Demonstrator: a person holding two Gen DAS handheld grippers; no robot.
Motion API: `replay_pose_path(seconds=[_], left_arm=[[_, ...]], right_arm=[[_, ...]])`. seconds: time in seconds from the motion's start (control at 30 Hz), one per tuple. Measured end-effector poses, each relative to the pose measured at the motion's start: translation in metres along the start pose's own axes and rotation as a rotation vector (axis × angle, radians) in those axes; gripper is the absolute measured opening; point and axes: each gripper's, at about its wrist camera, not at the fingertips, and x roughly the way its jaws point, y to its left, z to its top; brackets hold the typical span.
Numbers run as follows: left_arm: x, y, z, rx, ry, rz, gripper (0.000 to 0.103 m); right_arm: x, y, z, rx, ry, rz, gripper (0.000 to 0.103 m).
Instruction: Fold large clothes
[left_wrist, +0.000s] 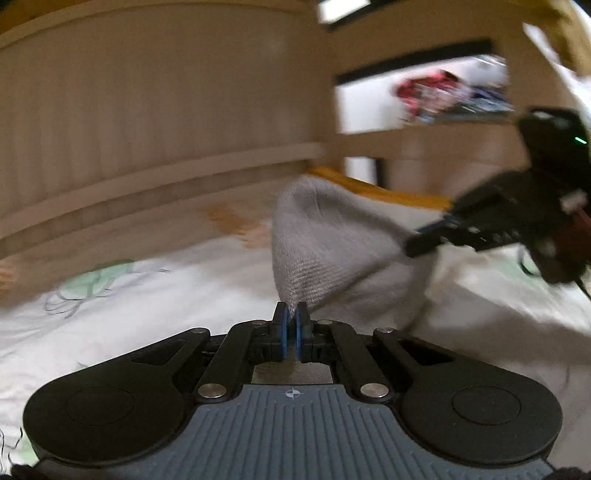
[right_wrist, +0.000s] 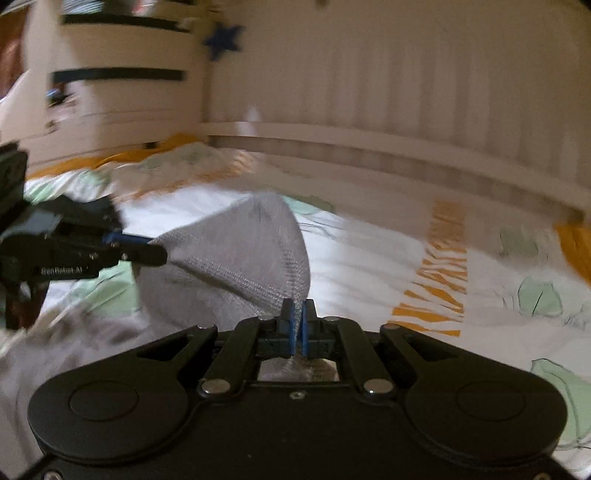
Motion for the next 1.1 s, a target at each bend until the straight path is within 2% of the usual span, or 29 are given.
replay_pose_path(seconds=[0.1,0.2,0.3,0.37,0.4,0.43,0.47,0.5,0.53,0.57,0.63,0.73,0.9,0.97,1.03,1.07,1.1], left_arm=[[-0.026,-0.026,-0.024,0.103,0.084,-0.079,0.006],[-0.042,-0.049,-0.052,0.204,0.223,-0.160,0.007],[-0.054,-0.061,-0.067,0.233,0.323,-0.221,0.007],[-0.063,-0.053,-0.062,0.149,0.338,-0.230,0.009],[-0.066,-0.045,-0.056,0.074,0.335,-0.219,0.009],[-0.066,-0.035,-0.051,-0.004,0.330,-0.208,0.014],[-0.066,-0.024,-0.044,-0.113,0.319,-0.193,0.021],[-0.065,-0.014,-0.038,-0.220,0.308,-0.179,0.034],[-0.063,-0.002,-0.034,-0.331,0.292,-0.168,0.045],[-0.059,0.009,-0.031,-0.440,0.277,-0.154,0.048],[-0.048,0.027,-0.028,-0.613,0.250,-0.117,0.053],[-0.023,0.047,-0.029,-0.763,0.239,-0.045,0.058],[0.011,0.065,-0.048,-0.970,0.289,-0.021,0.058],[0.018,0.068,-0.056,-0.996,0.315,-0.009,0.058],[0.027,0.071,-0.057,-0.996,0.304,-0.030,0.056],[0.023,0.069,-0.061,-1.002,0.279,-0.036,0.049],[0.021,0.069,-0.060,-1.006,0.250,-0.027,0.026]], right_arm=[[-0.026,0.030,-0.025,-0.061,0.058,0.045,0.009],[-0.042,0.060,-0.059,-0.115,0.182,0.096,0.010],[-0.049,0.078,-0.082,-0.122,0.300,0.153,0.015],[-0.055,0.082,-0.087,-0.099,0.337,0.169,0.014],[-0.058,0.080,-0.084,-0.069,0.341,0.171,0.015],[-0.061,0.078,-0.080,-0.030,0.336,0.170,0.018],[-0.063,0.074,-0.075,0.014,0.326,0.165,0.029],[-0.066,0.068,-0.068,0.074,0.307,0.152,0.037],[-0.067,0.061,-0.065,0.128,0.288,0.138,0.053],[-0.067,0.054,-0.062,0.191,0.270,0.122,0.063],[-0.061,0.039,-0.059,0.297,0.255,0.091,0.063],[-0.043,0.023,-0.058,0.431,0.268,0.034,0.063],[-0.022,-0.004,-0.071,0.674,0.283,-0.007,0.065],[-0.013,-0.008,-0.079,0.766,0.292,0.004,0.065],[-0.005,-0.010,-0.084,0.811,0.290,0.002,0.065],[-0.002,-0.010,-0.084,0.816,0.286,0.000,0.065],[0.001,-0.010,-0.083,0.815,0.280,-0.008,0.062]])
